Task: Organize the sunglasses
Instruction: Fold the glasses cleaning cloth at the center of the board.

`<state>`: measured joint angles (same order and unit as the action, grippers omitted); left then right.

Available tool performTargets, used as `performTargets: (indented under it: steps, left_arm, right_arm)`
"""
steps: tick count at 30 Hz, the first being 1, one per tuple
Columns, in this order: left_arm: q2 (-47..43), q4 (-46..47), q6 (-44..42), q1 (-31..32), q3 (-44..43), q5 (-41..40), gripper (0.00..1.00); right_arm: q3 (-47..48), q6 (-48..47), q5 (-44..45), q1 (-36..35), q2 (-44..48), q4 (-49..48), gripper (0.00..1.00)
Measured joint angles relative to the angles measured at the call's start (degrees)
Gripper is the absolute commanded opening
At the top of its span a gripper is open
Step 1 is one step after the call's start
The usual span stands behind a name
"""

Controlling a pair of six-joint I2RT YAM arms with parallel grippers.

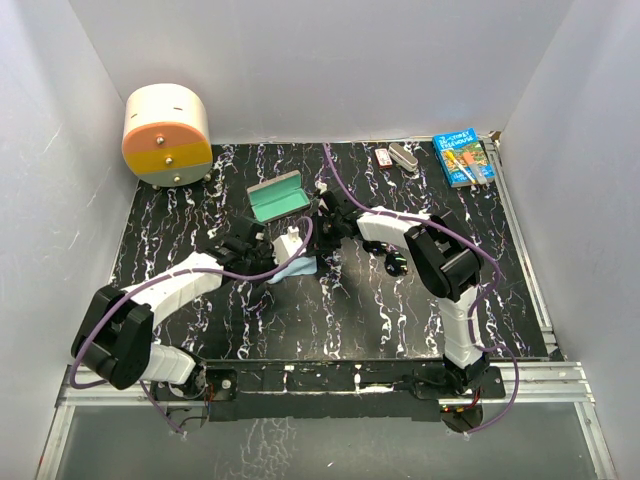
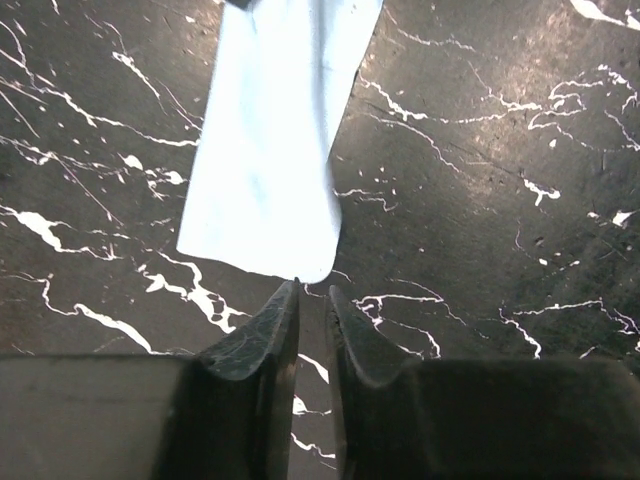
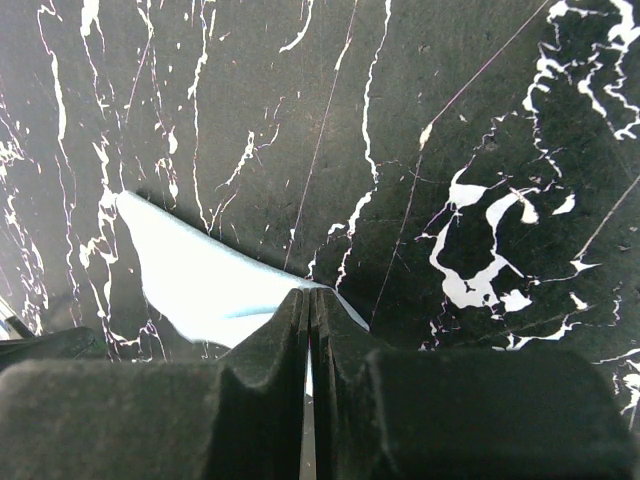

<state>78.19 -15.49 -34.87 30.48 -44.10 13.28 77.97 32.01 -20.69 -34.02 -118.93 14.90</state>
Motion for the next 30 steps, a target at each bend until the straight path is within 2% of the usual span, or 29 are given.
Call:
performTargets:
  steps: [11,17,20,22,23,30]
  left_arm:
    - [0.0,-0.39,-0.63,0.02,0.66,-1.57,0.18]
    - [0.66,2.34,1.11,0.02,0.59,-3.56,0.18]
    - [3.39,4.15,2.82,0.02,-0.55,-3.98,0.13]
    - [6.78,5.29,4.22,0.02,-2.19,-3.93,0.02]
    - [7.98,5.64,4.83,0.02,-2.78,-3.87,0.0]
    - [14.36,7.98,8.31,0.02,-4.7,-3.56,0.0]
  right_arm:
    - [0.15,0.04,0.02,0.0,-0.02,0.17,0.08]
    - [0.02,-0.11,0.0,0.0,0.09,0.0,0.08]
    - [-0.09,-0.24,0.07,-0.04,0.2,-0.11,0.08]
    - [-0.09,-0.42,0.04,-0.04,0.22,-0.11,0.08]
    - [-0.09,-0.44,0.04,-0.04,0.24,-0.11,0.08]
    - [-0.66,-0.74,0.24,-0.07,0.66,-0.76,0.08]
